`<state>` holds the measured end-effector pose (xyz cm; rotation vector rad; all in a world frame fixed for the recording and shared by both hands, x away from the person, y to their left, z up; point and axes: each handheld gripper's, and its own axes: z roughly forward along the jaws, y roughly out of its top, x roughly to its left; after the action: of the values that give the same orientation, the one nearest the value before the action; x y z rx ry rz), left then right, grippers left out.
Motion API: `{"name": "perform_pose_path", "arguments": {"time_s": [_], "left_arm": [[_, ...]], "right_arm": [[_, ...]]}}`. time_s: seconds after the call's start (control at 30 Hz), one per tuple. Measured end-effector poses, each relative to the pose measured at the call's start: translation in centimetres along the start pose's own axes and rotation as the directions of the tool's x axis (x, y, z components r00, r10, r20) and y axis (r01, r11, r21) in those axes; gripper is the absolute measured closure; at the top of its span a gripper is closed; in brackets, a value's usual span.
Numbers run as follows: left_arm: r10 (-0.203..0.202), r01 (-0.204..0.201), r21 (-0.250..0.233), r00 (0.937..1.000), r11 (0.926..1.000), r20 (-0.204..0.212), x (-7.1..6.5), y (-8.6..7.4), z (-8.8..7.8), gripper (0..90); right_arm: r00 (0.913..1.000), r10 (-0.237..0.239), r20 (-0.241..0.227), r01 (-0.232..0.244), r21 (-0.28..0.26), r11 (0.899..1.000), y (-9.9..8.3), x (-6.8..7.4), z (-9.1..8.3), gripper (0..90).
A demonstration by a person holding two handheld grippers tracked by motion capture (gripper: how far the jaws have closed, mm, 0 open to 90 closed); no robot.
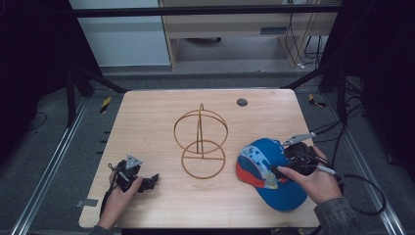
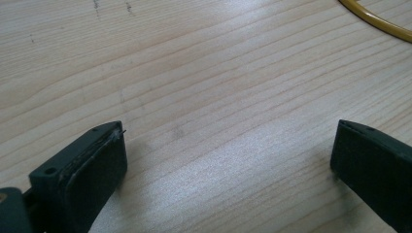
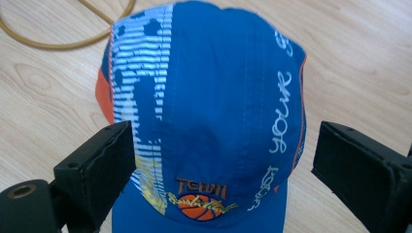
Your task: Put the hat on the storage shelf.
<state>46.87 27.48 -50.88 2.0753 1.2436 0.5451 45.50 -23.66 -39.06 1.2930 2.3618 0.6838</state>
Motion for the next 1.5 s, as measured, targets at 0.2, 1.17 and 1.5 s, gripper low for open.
{"name": "perform_pose_path", "arguments": {"time_s": [0.2,1.17,1.5], "left_arm": [[0.001,-0.001,0.001,1.0,1.0,0.003,0.0,0.0,0.0,0.0],[0.007,-0.007,0.0,0.9999,1.0,0.007,-0.1,0.0,0.0,0.0],[0.008,-0.008,0.0,0.9999,1.0,0.009,-0.1,0.0,0.0,0.0]], "right_arm": [[1.0,0.003,-0.004,-0.003,0.019,1.0,-0.1,0.2,0.9,6.4],[0.9991,0.021,-0.037,-0.017,0.105,0.994,0.1,-0.2,3.2,55.7],[0.9987,0.014,-0.05,-0.01,0.085,0.996,0.0,-0.6,2.7,84.6]]}}
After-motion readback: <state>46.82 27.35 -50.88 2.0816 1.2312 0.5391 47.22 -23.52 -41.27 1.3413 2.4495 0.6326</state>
